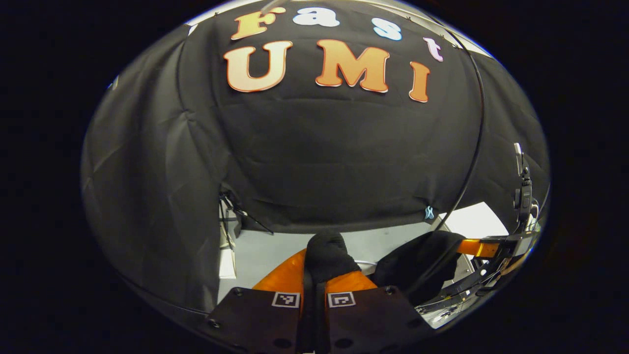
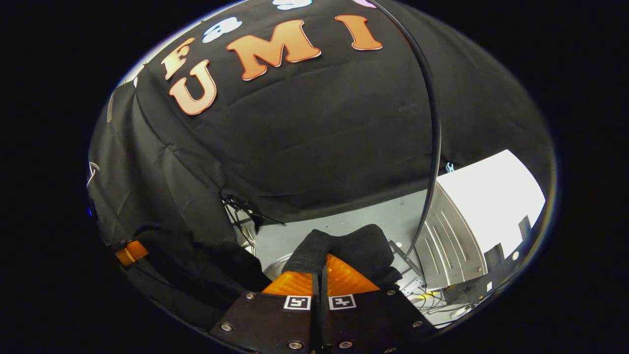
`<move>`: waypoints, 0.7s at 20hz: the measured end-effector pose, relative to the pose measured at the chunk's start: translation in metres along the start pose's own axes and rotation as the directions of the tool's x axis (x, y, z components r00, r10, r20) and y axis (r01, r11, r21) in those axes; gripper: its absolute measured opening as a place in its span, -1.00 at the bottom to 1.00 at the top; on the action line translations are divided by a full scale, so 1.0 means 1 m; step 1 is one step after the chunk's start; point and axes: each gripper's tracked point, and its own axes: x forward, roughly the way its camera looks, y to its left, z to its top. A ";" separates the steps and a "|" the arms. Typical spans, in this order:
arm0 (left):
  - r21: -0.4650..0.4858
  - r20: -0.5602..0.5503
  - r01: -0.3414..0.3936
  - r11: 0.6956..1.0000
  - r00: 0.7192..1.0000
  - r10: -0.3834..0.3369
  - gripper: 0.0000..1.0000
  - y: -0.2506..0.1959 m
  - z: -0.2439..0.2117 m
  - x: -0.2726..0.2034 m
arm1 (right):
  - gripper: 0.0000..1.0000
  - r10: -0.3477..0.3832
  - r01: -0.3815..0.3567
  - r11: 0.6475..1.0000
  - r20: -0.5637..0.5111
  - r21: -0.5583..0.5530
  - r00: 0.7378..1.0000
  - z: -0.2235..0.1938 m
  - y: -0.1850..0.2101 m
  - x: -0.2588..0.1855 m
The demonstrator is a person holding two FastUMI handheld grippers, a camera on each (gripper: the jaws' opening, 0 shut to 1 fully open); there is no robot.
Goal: Grasp the clothes on the hanger with both hands and then place them into the laundry hamper below.
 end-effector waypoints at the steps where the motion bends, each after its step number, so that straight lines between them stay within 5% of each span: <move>1: 0.000 -0.020 0.015 1.000 1.000 -0.015 -0.87 -0.008 -0.006 0.007 | -1.00 0.000 0.000 1.000 -0.010 0.008 1.000 -0.006 -0.001 0.004; 8: -0.013 -0.172 0.086 0.996 0.981 -0.087 -0.89 -0.050 -0.057 0.047 | -1.00 -0.037 0.038 0.999 -0.097 0.006 0.995 -0.047 -0.015 0.028; 14: -0.013 -0.309 0.069 0.998 0.949 -0.070 -0.86 -0.051 -0.109 0.078 | -1.00 -0.071 0.066 0.997 -0.203 -0.036 0.977 -0.098 -0.021 0.051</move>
